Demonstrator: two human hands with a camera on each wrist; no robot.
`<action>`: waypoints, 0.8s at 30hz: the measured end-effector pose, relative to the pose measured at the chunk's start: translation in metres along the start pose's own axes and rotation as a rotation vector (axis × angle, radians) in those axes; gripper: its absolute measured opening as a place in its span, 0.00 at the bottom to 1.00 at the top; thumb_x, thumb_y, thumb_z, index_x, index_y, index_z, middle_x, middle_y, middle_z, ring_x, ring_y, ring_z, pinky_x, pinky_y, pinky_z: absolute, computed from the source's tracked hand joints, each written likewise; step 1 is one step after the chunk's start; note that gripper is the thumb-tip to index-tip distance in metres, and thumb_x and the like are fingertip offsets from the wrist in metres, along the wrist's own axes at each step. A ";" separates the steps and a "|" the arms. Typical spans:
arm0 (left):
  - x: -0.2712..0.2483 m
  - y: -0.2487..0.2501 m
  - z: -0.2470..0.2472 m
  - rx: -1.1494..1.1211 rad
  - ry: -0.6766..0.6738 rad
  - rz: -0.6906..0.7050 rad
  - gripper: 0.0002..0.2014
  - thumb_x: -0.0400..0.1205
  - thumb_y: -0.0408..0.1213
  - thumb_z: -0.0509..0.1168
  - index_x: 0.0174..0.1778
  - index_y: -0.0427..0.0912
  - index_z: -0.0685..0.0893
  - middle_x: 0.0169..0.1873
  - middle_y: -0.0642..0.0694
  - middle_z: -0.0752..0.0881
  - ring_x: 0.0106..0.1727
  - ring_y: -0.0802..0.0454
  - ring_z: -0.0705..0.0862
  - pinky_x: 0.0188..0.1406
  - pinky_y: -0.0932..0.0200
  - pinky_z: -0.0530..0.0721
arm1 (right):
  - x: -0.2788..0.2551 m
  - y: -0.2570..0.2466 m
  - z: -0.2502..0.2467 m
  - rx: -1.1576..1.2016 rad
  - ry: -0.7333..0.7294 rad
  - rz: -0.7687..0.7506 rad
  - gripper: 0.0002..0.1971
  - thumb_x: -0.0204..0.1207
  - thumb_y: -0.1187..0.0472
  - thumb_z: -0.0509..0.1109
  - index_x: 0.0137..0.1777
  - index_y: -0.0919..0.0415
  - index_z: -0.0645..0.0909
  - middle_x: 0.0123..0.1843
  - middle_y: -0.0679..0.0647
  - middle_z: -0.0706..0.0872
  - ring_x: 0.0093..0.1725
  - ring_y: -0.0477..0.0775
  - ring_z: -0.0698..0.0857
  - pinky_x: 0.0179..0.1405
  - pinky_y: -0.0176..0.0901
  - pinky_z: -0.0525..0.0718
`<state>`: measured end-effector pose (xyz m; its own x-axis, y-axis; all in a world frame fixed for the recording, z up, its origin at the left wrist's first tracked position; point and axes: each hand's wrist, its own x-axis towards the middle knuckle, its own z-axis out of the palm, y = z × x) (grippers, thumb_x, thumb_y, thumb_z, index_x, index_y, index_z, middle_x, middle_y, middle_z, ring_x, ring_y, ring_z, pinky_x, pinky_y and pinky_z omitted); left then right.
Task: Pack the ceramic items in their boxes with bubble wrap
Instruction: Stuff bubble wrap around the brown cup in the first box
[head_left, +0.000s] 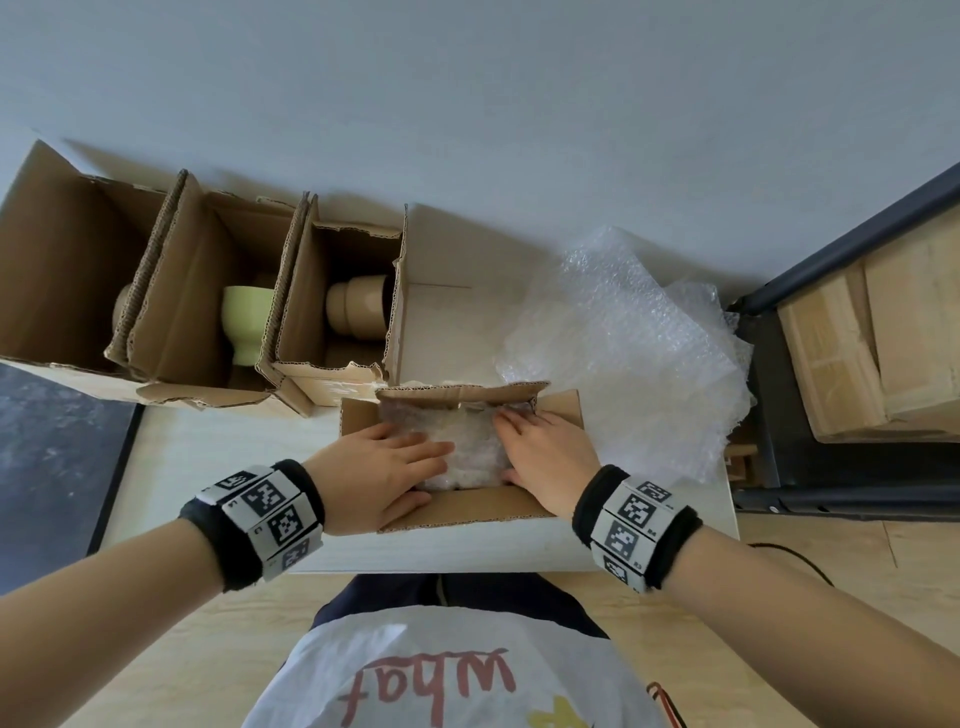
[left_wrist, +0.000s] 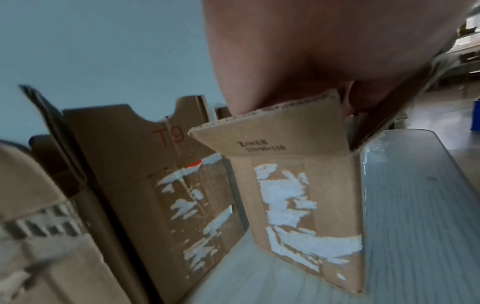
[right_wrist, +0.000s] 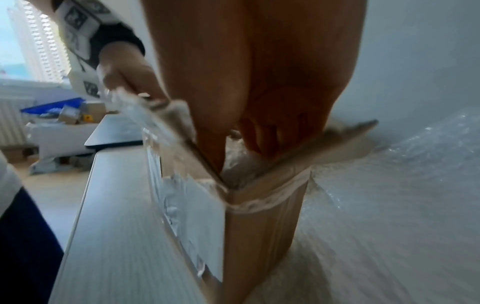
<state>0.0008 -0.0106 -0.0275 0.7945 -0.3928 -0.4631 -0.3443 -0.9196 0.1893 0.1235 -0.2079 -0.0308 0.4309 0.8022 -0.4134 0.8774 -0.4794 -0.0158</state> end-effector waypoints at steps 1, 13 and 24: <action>0.003 0.000 0.001 -0.006 -0.022 -0.013 0.27 0.87 0.54 0.41 0.82 0.51 0.57 0.83 0.55 0.56 0.82 0.50 0.58 0.80 0.51 0.52 | 0.002 -0.003 0.002 -0.045 -0.001 0.009 0.32 0.80 0.54 0.66 0.79 0.65 0.59 0.80 0.61 0.68 0.78 0.58 0.67 0.79 0.46 0.57; -0.023 -0.004 -0.006 0.080 0.004 -0.048 0.30 0.84 0.63 0.34 0.76 0.63 0.68 0.64 0.44 0.77 0.60 0.45 0.78 0.69 0.48 0.72 | -0.020 0.015 -0.012 -0.007 -0.045 -0.147 0.27 0.76 0.68 0.68 0.76 0.62 0.68 0.75 0.59 0.73 0.69 0.59 0.76 0.69 0.48 0.74; -0.025 -0.012 -0.003 0.212 0.032 0.011 0.25 0.85 0.59 0.41 0.70 0.62 0.78 0.61 0.51 0.84 0.65 0.49 0.81 0.77 0.41 0.62 | -0.012 0.015 -0.012 -0.200 -0.179 -0.208 0.25 0.84 0.61 0.56 0.81 0.62 0.61 0.82 0.59 0.64 0.81 0.56 0.62 0.82 0.48 0.49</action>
<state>-0.0135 0.0103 -0.0155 0.8044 -0.4060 -0.4338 -0.4477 -0.8942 0.0066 0.1339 -0.2206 -0.0152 0.2095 0.7917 -0.5739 0.9744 -0.2179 0.0550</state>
